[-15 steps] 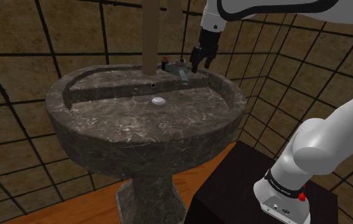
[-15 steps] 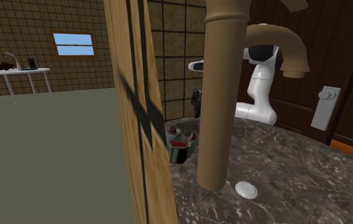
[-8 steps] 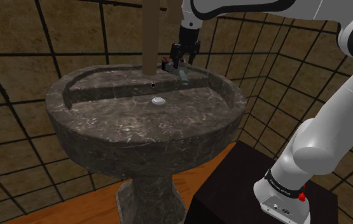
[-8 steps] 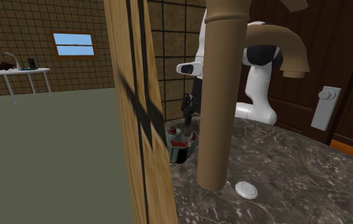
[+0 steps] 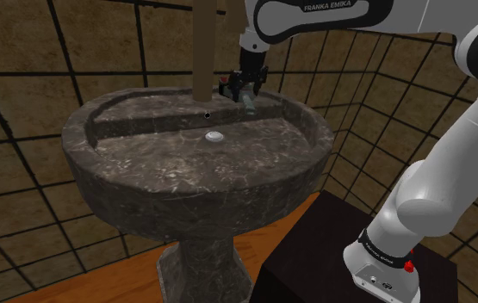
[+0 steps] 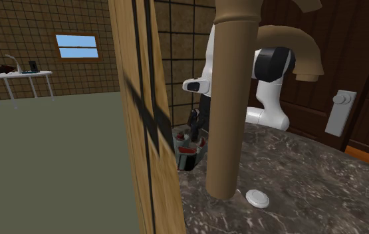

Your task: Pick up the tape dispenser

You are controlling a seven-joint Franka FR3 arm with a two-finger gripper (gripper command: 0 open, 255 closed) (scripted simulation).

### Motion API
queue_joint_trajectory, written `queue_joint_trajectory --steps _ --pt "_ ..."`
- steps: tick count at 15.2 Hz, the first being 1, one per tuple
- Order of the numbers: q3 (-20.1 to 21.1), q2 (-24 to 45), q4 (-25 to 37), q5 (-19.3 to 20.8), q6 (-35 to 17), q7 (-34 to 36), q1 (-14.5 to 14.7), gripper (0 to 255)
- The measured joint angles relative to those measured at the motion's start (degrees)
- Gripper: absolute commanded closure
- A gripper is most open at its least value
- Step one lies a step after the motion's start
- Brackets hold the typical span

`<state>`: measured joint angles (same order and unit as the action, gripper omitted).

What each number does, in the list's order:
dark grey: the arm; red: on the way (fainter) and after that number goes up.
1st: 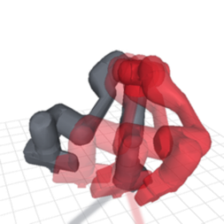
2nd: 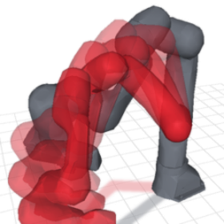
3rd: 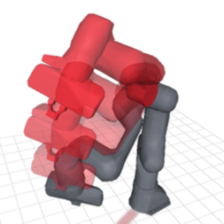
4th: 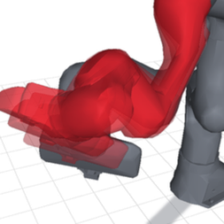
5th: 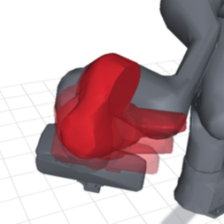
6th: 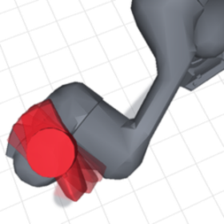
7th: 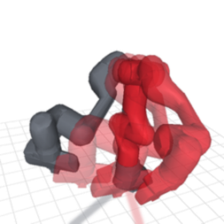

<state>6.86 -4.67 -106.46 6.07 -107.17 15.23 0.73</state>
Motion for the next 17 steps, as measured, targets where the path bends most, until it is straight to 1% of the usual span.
queue_joint_trajectory --steps 10,17 --pt "-0.01 -0.02 -0.12 0.04 -0.27 0.04 -0.01 255" --pt "-0.03 0.22 4.47 -0.10 4.22 -0.51 -0.02 255"
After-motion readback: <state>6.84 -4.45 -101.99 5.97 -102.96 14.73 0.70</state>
